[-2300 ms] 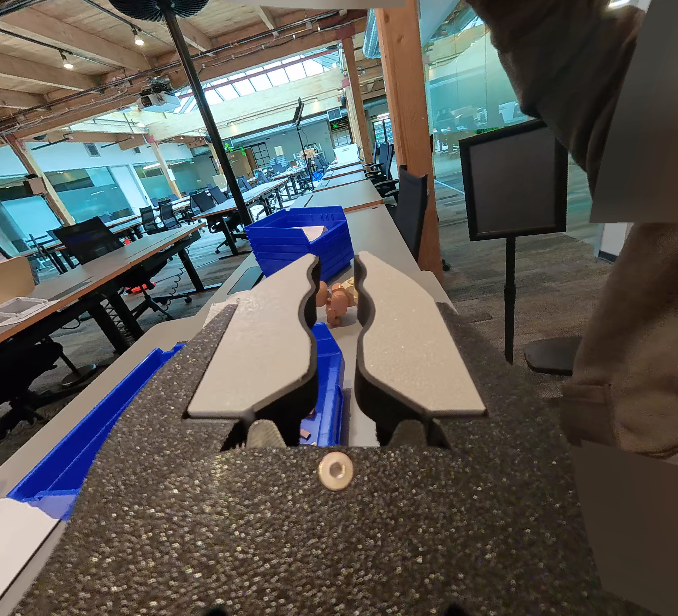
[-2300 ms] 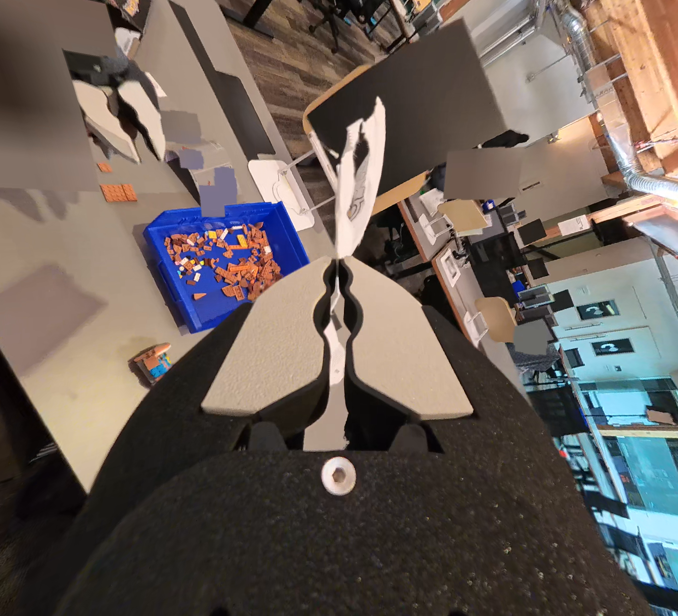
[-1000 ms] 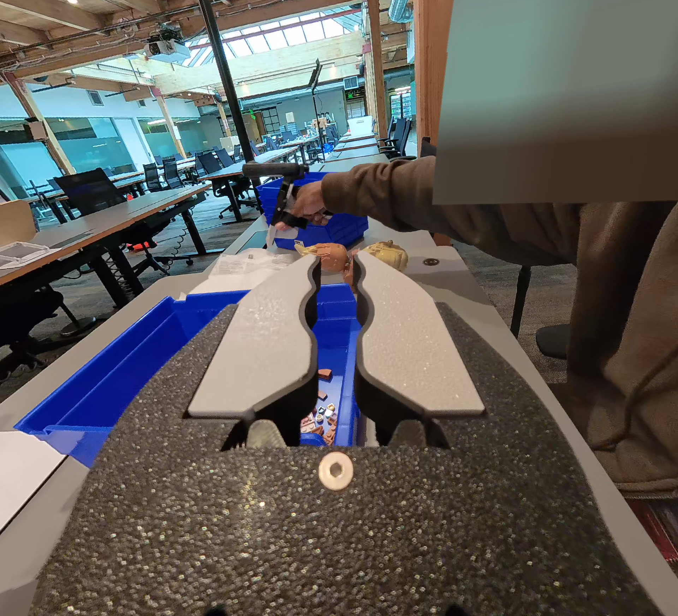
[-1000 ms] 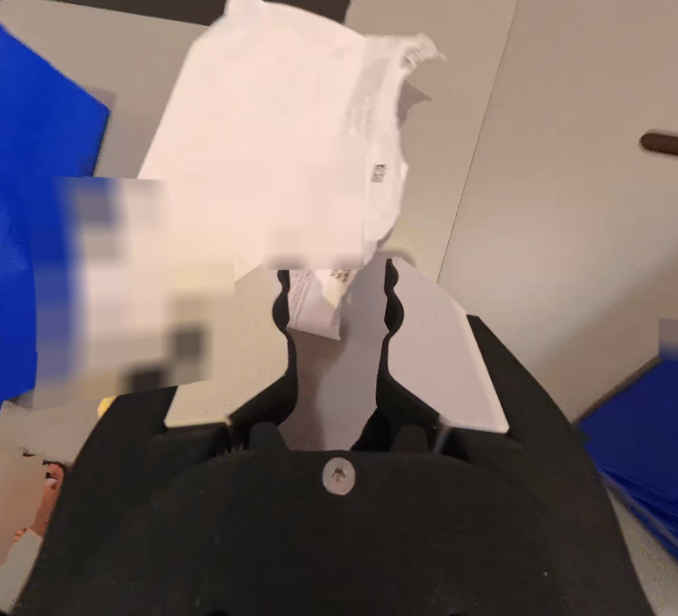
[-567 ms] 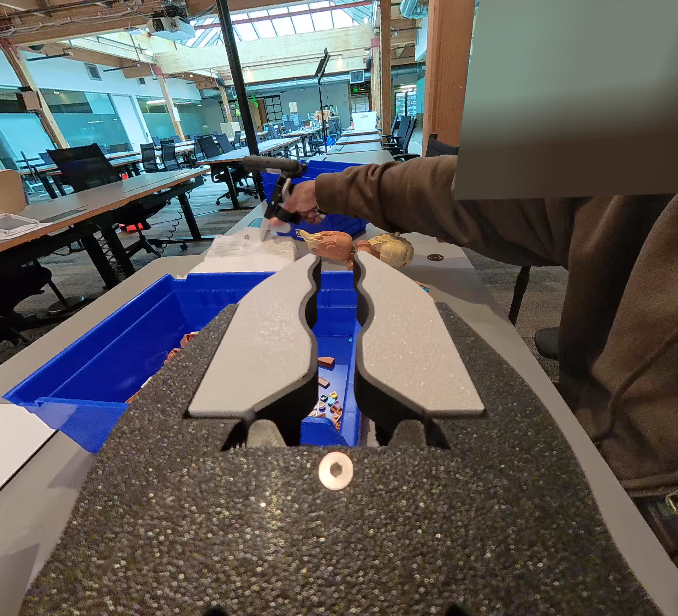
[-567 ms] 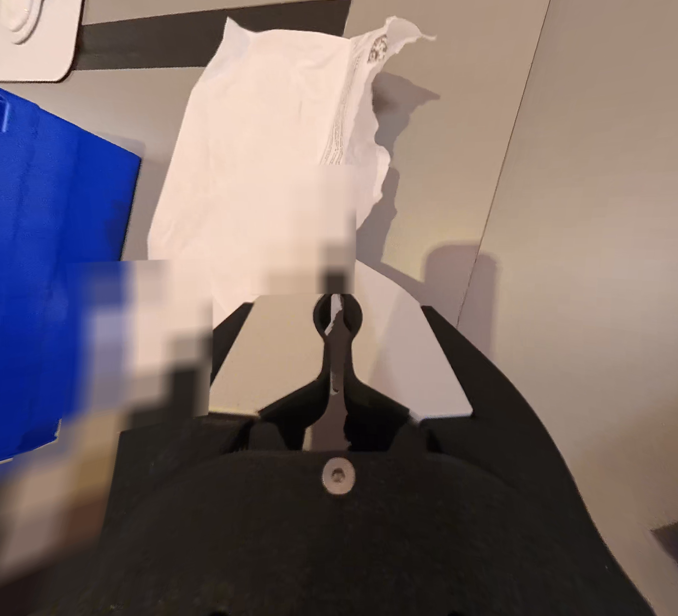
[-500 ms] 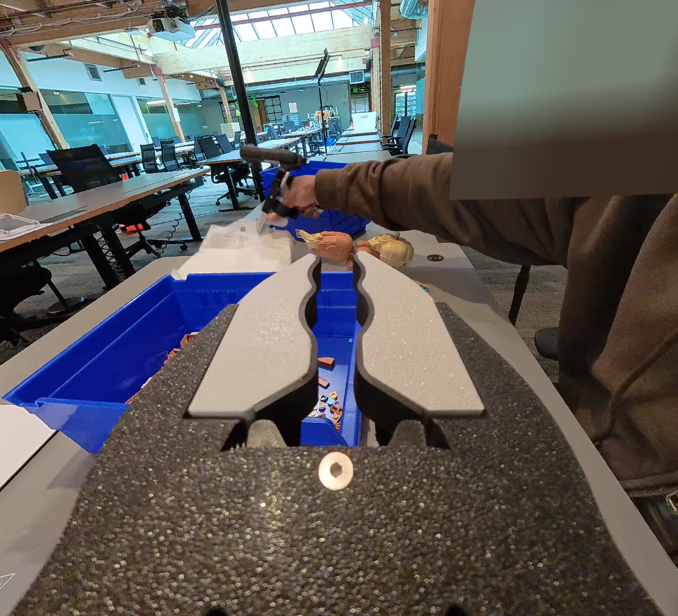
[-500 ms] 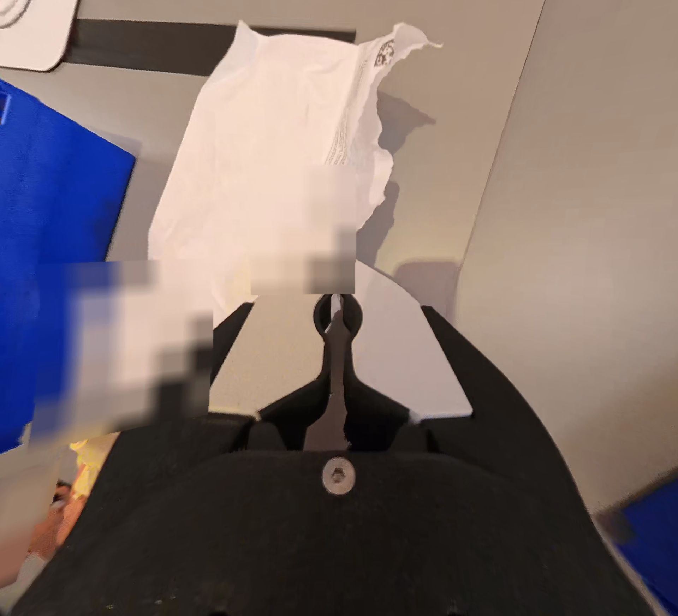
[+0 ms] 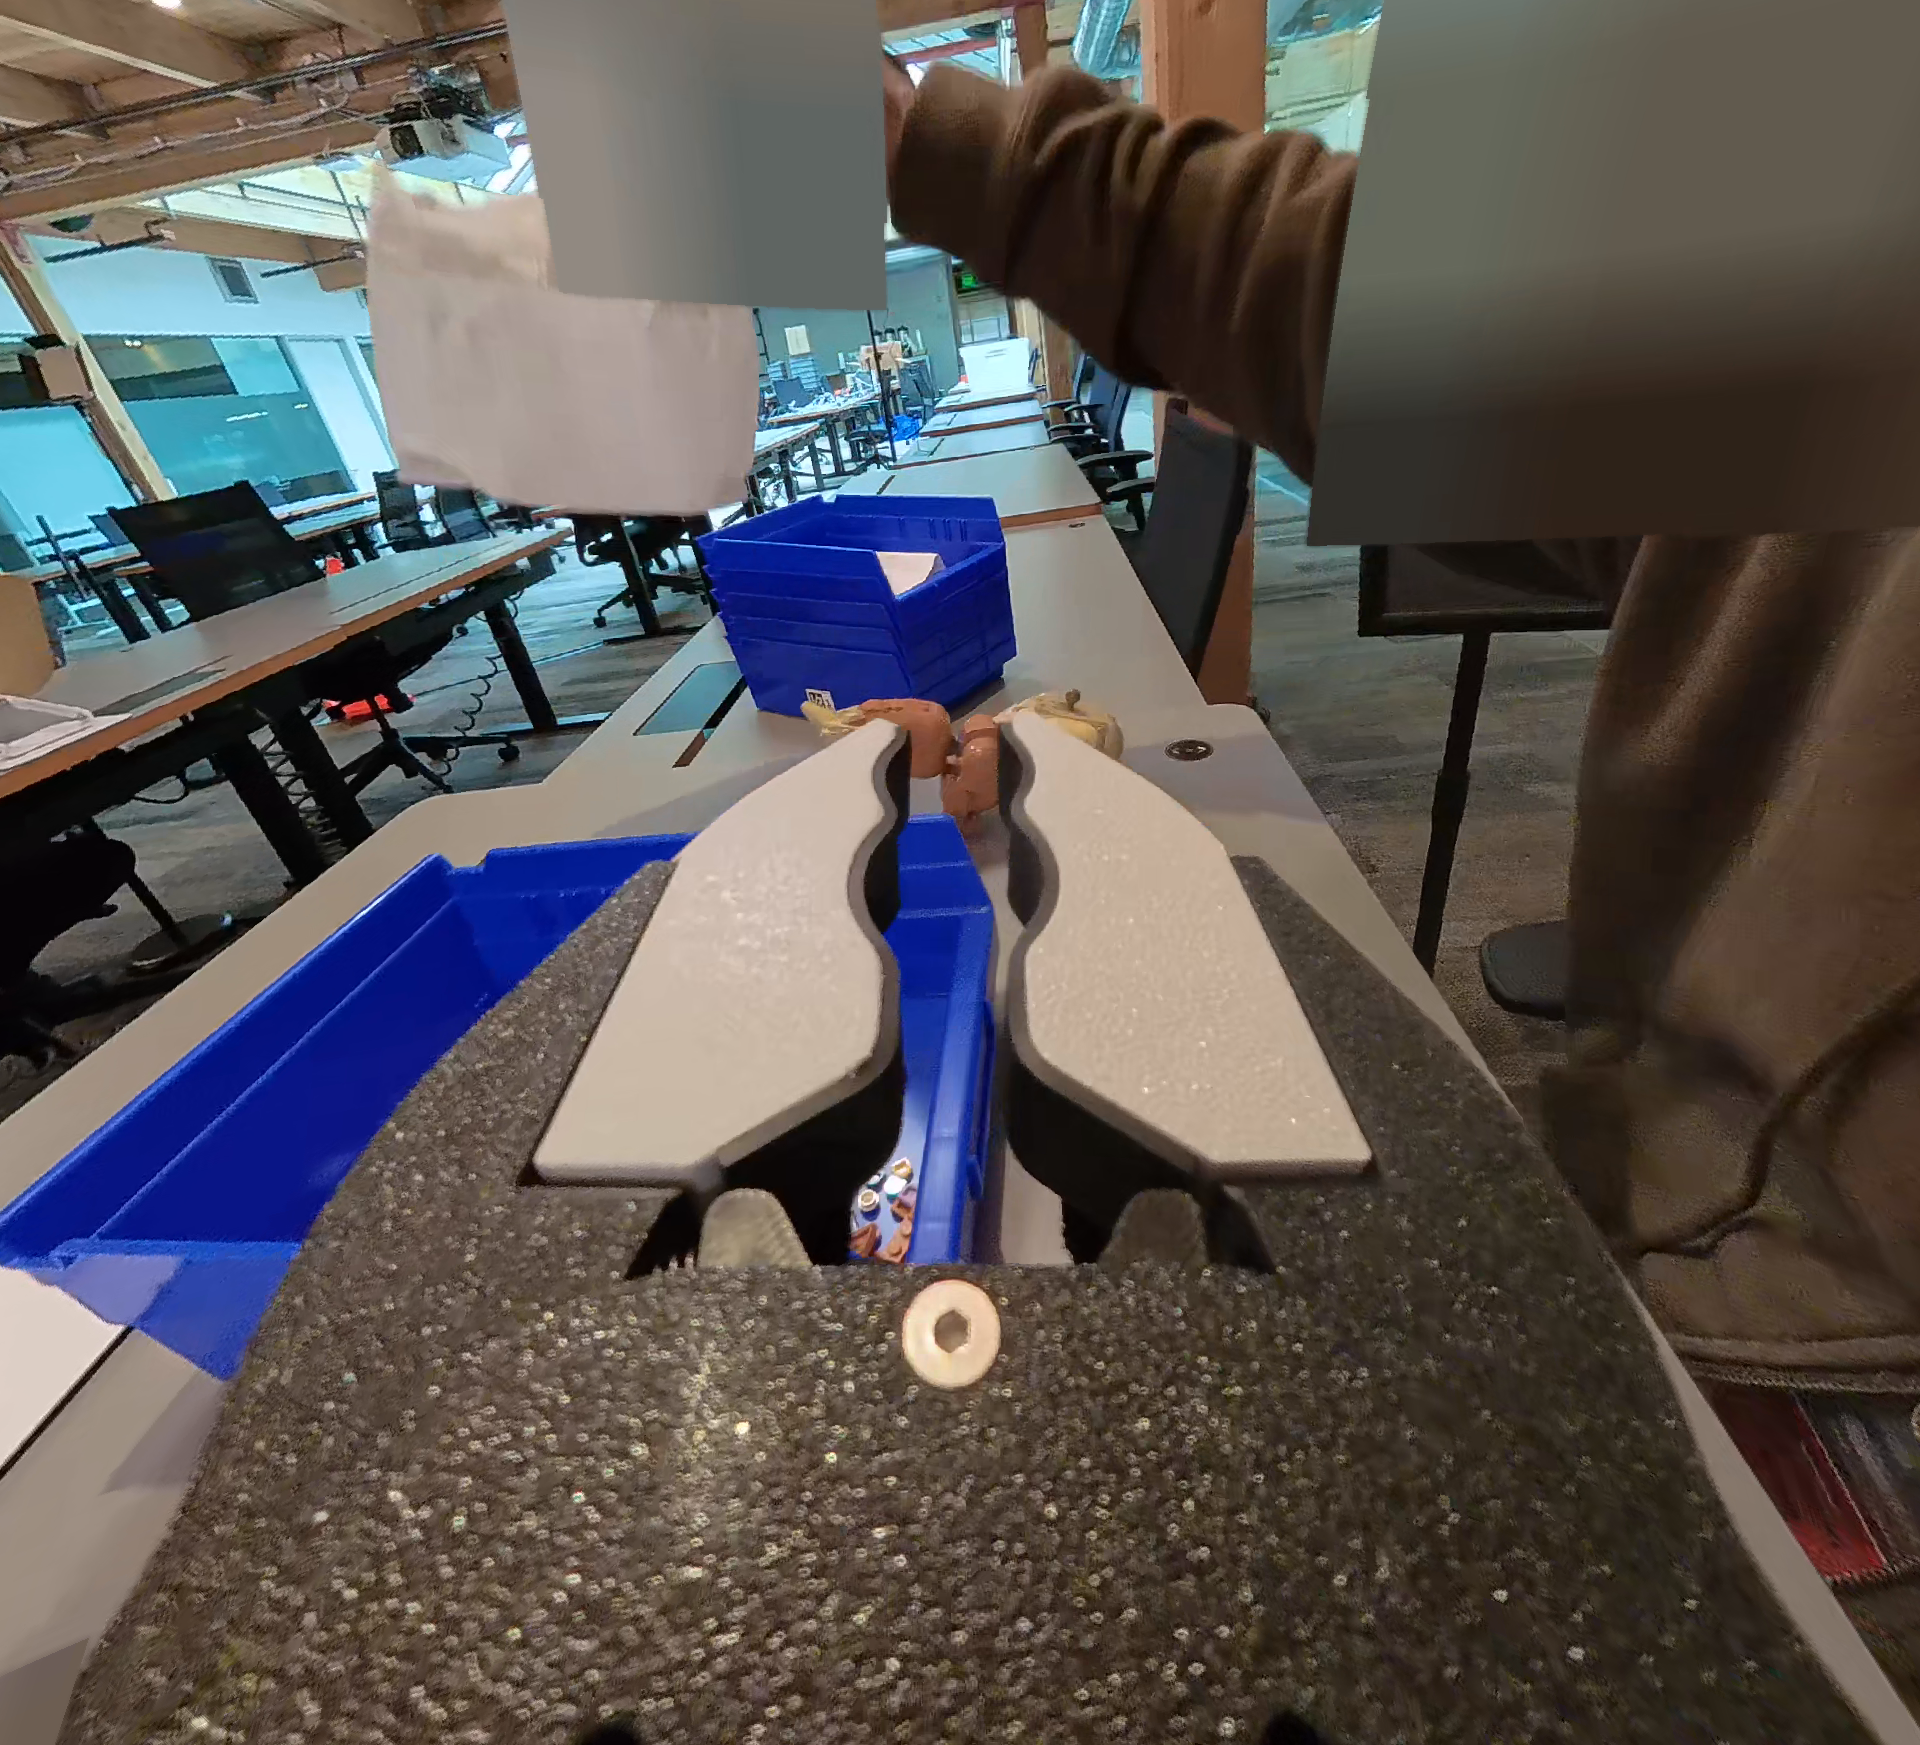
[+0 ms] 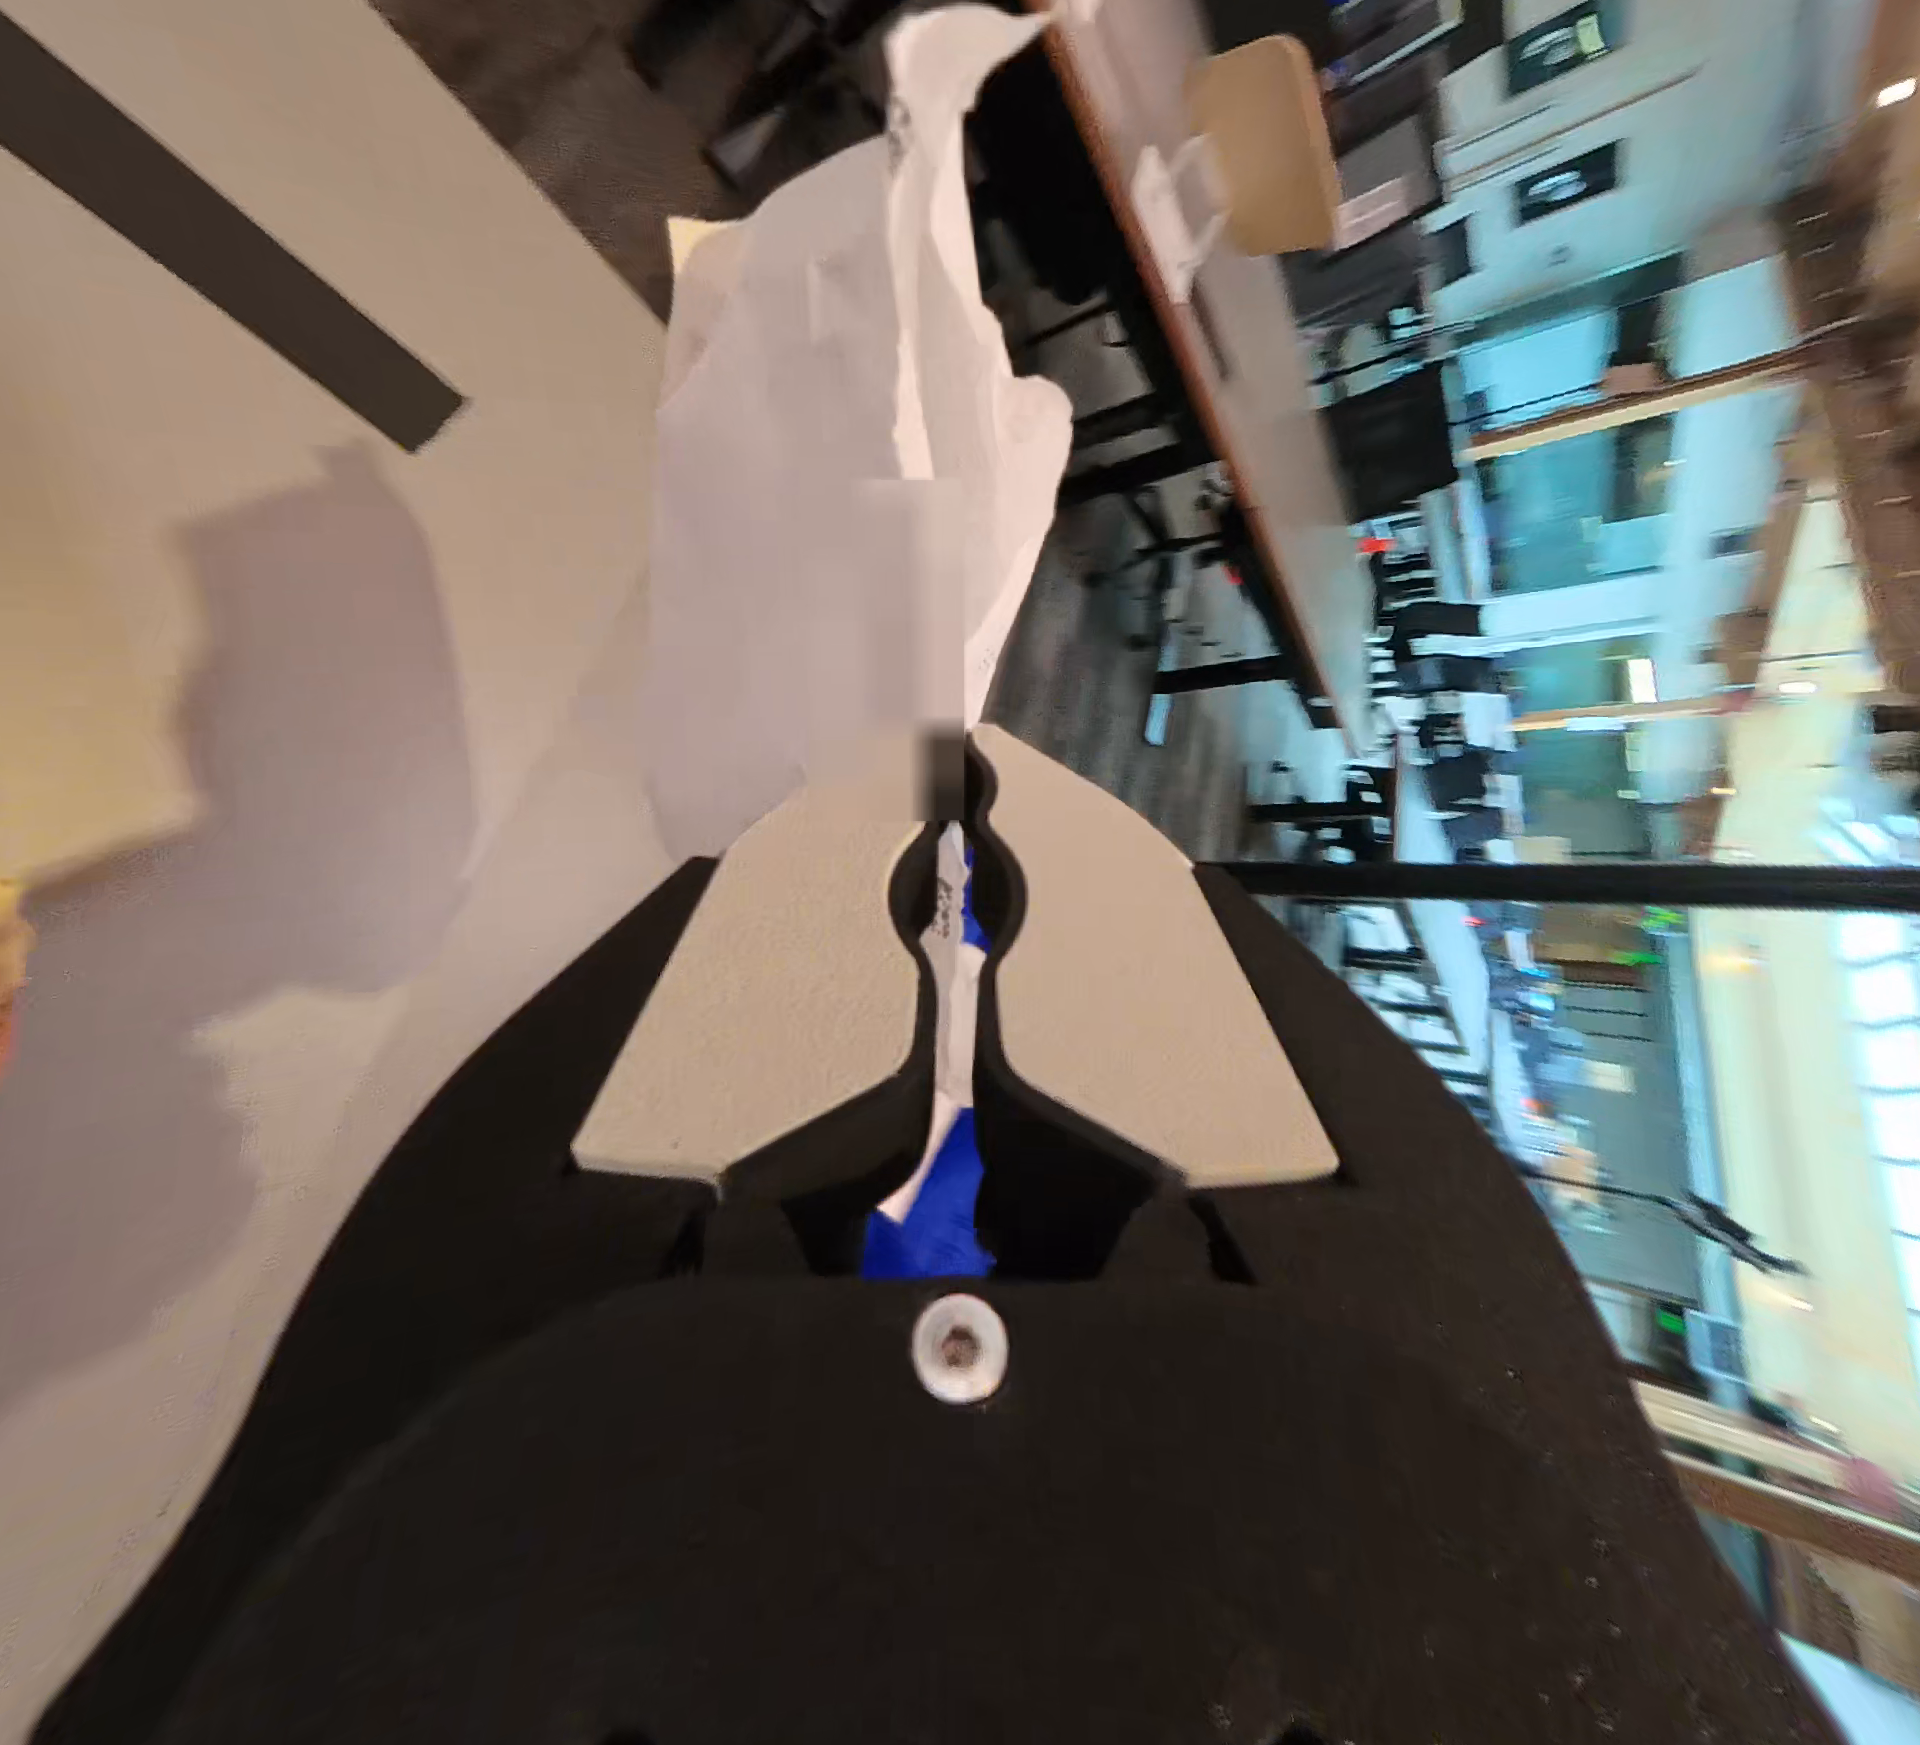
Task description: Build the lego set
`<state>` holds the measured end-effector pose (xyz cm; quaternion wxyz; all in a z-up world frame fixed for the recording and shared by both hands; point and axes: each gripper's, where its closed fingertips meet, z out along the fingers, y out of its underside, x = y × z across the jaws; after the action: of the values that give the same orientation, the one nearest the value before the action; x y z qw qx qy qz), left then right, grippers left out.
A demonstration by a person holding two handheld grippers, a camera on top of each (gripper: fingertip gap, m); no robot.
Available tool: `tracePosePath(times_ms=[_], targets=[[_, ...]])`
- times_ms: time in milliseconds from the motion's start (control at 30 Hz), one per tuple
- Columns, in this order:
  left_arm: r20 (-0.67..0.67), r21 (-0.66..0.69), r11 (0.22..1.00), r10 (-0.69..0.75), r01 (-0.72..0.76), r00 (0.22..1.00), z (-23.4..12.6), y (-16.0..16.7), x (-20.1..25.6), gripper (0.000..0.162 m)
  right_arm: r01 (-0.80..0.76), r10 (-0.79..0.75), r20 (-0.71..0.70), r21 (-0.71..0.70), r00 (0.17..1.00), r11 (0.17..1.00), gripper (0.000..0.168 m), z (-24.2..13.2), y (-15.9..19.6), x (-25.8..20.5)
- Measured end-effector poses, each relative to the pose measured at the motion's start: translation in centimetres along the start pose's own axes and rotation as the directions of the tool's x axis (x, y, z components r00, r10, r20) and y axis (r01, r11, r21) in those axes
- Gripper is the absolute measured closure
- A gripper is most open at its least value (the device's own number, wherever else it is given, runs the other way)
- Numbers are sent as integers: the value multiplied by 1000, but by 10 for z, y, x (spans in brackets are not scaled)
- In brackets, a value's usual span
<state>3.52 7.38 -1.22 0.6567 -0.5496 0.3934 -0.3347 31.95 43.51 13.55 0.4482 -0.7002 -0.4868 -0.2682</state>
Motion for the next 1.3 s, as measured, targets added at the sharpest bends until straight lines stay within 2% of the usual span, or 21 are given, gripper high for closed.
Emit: tracePosePath(times_ms=[133, 300, 433, 600, 700, 833, 967, 1100, 1233, 1300], targets=[[-23, 8, 1000, 8, -8, 1000, 2, -5, 12, 147, 77, -80, -136, -23, 987, 997, 168, -66, -14, 37], [-43, 21, 999, 25, -24, 999, 3, -13, 25, 147, 135, -136, -242, -20, 961, 991, 168, -130, -27, 55], [-51, 29, 999, 37, -36, 998, 3, -18, 31, 147, 171, -158, -291, 19, 944, 985, 168, -164, -37, 54], [-57, 29, 999, 47, -45, 997, 4, -20, 36, 147, 223, -186, -316, 83, 930, 971, 168, -188, -45, 37], [-62, 14, 999, 41, -40, 997, 6, -17, 38, 146, 248, -181, -325, 179, 928, 952, 168, -203, -52, 7], [-32, -7, 1000, -3, 3, 999, 11, -6, 28, 139, 318, -196, -328, 374, 924, 871, 168, -223, -75, -66], [20, -42, 995, -93, 94, 995, 17, 12, 8, 118, 380, -231, -322, 548, 918, 745, 168, -246, -102, -153], [138, -83, 991, -93, 105, 986, 16, 29, -18, 95, 371, -241, -283, 681, 928, 631, 168, -266, -126, -224], [198, -21, 994, -99, 106, 975, 9, 23, -33, 86, 315, -242, -214, 779, 946, 542, 168, -283, -139, -272], [172, 34, 996, -88, 83, 981, 6, 16, -32, 90, 318, -250, -216, 797, 944, 513, 168, -288, -141, -288]])
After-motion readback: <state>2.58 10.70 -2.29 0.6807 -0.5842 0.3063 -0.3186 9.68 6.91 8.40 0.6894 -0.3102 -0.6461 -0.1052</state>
